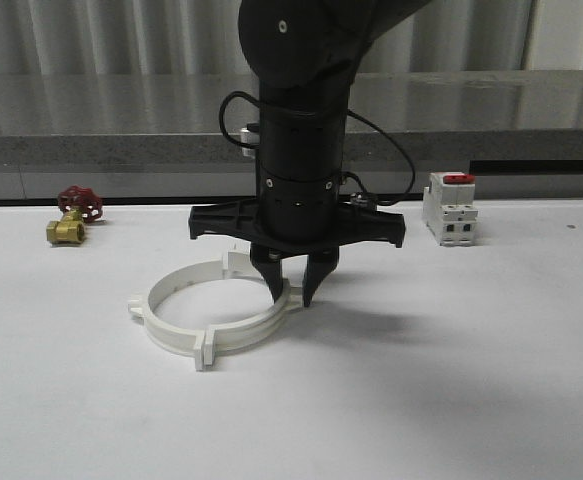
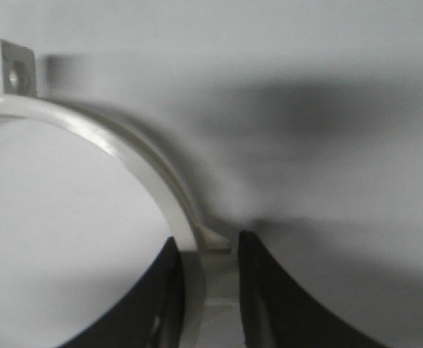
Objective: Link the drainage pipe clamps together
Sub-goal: 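Press the right-held half down onto the other half's tabs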
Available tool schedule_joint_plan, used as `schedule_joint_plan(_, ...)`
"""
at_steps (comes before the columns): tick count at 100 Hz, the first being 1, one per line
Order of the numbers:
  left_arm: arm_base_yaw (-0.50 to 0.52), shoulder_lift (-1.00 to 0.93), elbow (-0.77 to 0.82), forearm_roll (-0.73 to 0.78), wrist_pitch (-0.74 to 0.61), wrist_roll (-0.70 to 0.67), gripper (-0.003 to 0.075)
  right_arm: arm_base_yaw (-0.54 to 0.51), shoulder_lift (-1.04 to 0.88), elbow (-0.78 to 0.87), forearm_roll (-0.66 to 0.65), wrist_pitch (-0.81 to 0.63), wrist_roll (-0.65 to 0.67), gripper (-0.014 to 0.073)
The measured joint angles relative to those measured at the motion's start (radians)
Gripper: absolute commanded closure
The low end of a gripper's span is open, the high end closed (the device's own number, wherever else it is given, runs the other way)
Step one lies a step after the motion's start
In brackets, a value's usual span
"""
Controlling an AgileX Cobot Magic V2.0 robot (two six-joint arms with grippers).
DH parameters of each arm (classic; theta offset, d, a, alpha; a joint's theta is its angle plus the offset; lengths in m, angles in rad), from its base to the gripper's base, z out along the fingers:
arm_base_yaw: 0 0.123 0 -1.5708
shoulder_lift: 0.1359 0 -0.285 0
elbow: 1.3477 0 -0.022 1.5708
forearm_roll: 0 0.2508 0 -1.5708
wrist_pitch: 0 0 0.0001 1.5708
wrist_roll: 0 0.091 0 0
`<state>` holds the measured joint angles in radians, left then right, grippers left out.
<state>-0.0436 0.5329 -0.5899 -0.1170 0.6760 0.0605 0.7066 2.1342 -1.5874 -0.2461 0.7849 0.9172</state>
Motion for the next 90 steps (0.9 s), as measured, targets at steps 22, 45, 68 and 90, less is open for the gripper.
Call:
schedule_joint_plan(22, 0.0, 0.0, 0.0, 0.0, 0.0, 0.0, 0.0741, 0.0, 0.0, 0.0, 0.0, -0.016, 0.0, 0.0483)
schedule_joint_plan(45, 0.0, 0.0, 0.0, 0.0, 0.0, 0.0, 0.0741, 0.0, 0.0, 0.0, 0.002, -0.016, 0.0, 0.0483)
schedule_joint_plan(68, 0.0, 0.0, 0.0, 0.0, 0.0, 0.0, 0.0741, 0.0, 0.0, 0.0, 0.002, -0.014, 0.0, 0.048)
schedule_joint_plan(90, 0.0, 0.0, 0.0, 0.0, 0.0, 0.0, 0.0741, 0.0, 0.0, 0.0, 0.002, 0.001, 0.0, 0.0415)
